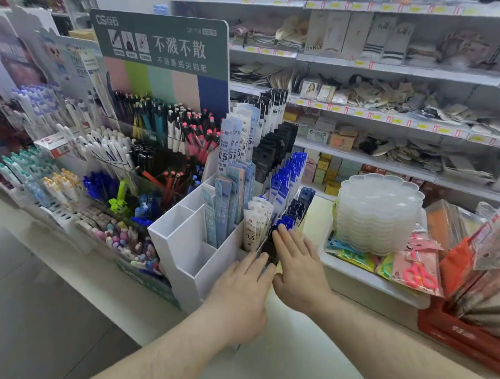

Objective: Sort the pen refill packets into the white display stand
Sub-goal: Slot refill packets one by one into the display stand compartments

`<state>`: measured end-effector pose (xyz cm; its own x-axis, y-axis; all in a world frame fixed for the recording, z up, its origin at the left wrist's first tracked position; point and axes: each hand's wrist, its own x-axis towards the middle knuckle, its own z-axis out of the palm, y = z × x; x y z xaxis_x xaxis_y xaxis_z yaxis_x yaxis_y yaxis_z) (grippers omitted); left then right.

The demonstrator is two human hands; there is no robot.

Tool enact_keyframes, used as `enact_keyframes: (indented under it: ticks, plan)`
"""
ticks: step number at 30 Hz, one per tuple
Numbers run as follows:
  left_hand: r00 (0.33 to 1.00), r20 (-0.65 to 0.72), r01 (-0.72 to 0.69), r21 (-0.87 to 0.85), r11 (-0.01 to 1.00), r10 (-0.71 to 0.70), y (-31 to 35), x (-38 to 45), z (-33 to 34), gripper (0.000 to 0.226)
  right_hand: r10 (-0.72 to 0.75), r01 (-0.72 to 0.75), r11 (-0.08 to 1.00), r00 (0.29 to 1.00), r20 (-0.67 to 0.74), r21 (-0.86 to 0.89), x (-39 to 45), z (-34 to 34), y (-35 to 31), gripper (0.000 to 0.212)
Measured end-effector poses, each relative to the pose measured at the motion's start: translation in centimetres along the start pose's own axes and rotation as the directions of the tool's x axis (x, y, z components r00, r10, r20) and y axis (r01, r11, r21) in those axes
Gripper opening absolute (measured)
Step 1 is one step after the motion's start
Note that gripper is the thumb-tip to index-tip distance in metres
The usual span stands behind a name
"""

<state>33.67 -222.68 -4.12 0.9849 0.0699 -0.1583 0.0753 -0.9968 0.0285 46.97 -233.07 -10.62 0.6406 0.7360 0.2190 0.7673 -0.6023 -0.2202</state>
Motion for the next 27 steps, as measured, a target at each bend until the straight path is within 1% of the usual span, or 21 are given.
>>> enact_keyframes:
  ticks: [1,2,4,7,8,9,11,13,14,15,16,18,20,21,22,24,27]
  plan:
    - [1.000,0.017,-0.003,0.013,1.000,0.003,0.0,0.1,0.2,0.074,0.008,-0.007,0.999,0.999,0.045,-0.036,0.3,0.1,0.0,0.079]
    - [1.000,0.022,-0.011,0.026,1.000,0.010,0.0,0.1,0.3,0.074,0.037,-0.034,0.999,0.996,0.087,-0.035,0.5,0.0,0.0,0.080]
    - [0.999,0.032,-0.012,0.041,0.999,0.010,-0.2,0.2,0.7,0.073,0.052,-0.051,0.999,0.996,0.079,-0.016,1.0,-0.5,0.2,0.081]
    - [1.000,0.022,-0.002,0.047,0.999,0.001,-0.1,0.3,0.5,0.074,0.005,0.002,0.998,0.992,0.123,-0.062,1.3,-1.7,0.0,0.079]
    - [1.000,-0.012,-0.013,0.044,0.999,0.014,0.0,0.3,0.3,0.075,0.016,-0.012,0.998,0.996,0.091,-0.054,1.6,-2.3,0.0,0.080]
    - [0.998,-0.063,-0.027,0.042,0.999,0.030,0.0,0.4,-0.1,0.076,0.047,-0.047,0.999,0.999,0.024,-0.024,2.2,-3.1,0.0,0.081]
    - [0.984,-0.176,-0.035,-0.002,0.999,0.034,-0.3,1.1,-0.9,0.073,0.142,-0.134,0.988,0.985,-0.102,0.079,3.9,-5.0,0.1,0.083]
    - [0.955,-0.294,-0.036,-0.015,0.999,0.030,-0.4,1.8,-2.2,0.071,0.192,-0.164,0.971,0.968,-0.164,0.171,5.8,-6.7,0.1,0.081]
    - [0.953,-0.303,-0.021,-0.022,1.000,0.013,-0.3,2.2,-3.1,0.072,0.202,-0.170,0.967,0.966,-0.164,0.190,6.5,-7.4,0.0,0.077]
    - [0.955,-0.296,0.010,0.011,1.000,-0.006,-0.2,2.6,-3.9,0.073,0.194,-0.169,0.970,0.970,-0.143,0.176,7.2,-7.8,0.0,0.074]
    - [0.967,-0.250,0.057,0.057,0.997,-0.041,-0.2,3.1,-4.6,0.074,0.170,-0.157,0.980,0.980,-0.101,0.123,7.7,-7.8,0.0,0.072]
    - [0.978,-0.185,0.118,0.104,0.988,-0.098,-0.5,3.9,-5.8,0.077,0.132,-0.132,0.991,0.991,0.024,-0.005,8.4,-7.5,0.1,0.075]
    - [0.982,-0.148,0.134,0.122,0.983,-0.116,-0.7,4.5,-6.1,0.079,0.142,-0.134,0.988,0.983,0.120,-0.071,9.0,-7.4,0.1,0.079]
    - [0.985,-0.121,0.138,0.120,0.983,-0.124,-0.8,4.8,-6.1,0.079,0.146,-0.136,0.988,0.980,0.135,-0.079,9.1,-7.6,0.1,0.080]
    - [0.987,-0.106,0.136,0.121,0.983,-0.123,-0.8,4.8,-6.3,0.080,0.148,-0.137,0.987,0.979,0.139,-0.080,9.1,-8.1,0.1,0.080]
    - [0.986,-0.132,0.119,0.132,0.984,-0.101,-0.6,4.8,-7.0,0.081,0.147,-0.143,0.988,0.983,0.105,-0.051,9.1,-9.5,0.0,0.079]
    - [0.984,-0.176,0.043,0.079,0.996,-0.029,-0.4,5.3,-9.6,0.084,0.123,-0.122,0.990,0.992,-0.012,0.064,9.1,-13.0,0.4,0.072]
